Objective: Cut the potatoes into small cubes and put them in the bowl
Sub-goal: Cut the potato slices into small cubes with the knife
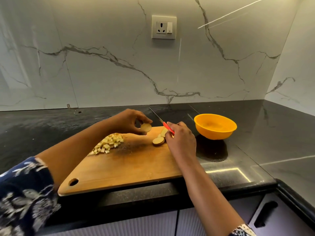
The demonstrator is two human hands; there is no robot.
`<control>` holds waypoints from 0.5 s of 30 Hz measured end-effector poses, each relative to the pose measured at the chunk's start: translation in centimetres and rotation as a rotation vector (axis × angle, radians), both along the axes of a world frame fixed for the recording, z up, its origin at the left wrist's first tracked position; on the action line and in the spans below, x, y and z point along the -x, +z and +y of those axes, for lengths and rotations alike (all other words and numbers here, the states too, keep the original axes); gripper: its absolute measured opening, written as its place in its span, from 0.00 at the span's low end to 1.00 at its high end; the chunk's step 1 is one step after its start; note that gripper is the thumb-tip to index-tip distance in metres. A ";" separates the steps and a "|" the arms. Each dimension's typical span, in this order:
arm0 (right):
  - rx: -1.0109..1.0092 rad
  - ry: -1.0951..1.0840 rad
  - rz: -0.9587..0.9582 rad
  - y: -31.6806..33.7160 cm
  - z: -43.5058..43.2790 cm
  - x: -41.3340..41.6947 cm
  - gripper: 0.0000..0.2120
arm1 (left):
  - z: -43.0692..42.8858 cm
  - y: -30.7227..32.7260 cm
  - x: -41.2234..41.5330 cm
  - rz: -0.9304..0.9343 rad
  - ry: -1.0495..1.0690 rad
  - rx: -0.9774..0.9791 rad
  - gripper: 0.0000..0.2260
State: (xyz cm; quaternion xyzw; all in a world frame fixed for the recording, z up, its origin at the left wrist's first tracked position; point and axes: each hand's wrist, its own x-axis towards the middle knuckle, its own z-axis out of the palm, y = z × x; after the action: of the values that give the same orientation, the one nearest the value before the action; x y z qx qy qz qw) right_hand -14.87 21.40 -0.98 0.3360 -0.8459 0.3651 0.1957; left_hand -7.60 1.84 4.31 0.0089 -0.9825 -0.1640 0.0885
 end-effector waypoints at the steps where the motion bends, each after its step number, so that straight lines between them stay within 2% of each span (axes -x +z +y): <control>1: -0.002 0.001 -0.004 0.0 0.0 0.0 0.19 | 0.2 0.3 -1.4 0.006 -0.015 0.020 0.21; 5: -0.014 0.009 -0.023 0.1 0.0 -0.3 0.19 | 0.8 -0.8 -7.1 -0.041 -0.038 0.042 0.20; 8: -0.025 0.047 -0.077 0.3 0.0 -0.6 0.19 | 1.0 -2.8 -9.3 -0.067 -0.051 0.043 0.30; 10: -0.015 0.071 -0.117 0.4 0.2 -1.0 0.19 | 0.7 -4.0 -9.8 -0.028 -0.069 0.086 0.33; 15: -0.066 0.126 -0.091 0.6 0.6 -3.3 0.20 | 0.0 -4.9 -11.5 0.121 -0.158 0.223 0.23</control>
State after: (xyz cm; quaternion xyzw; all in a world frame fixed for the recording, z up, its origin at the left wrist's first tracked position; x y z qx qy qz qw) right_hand -11.59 22.01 -0.42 0.3780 -0.8426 0.3634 0.1227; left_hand 3.86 1.84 -0.54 -0.0882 -0.9850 -0.0607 0.1350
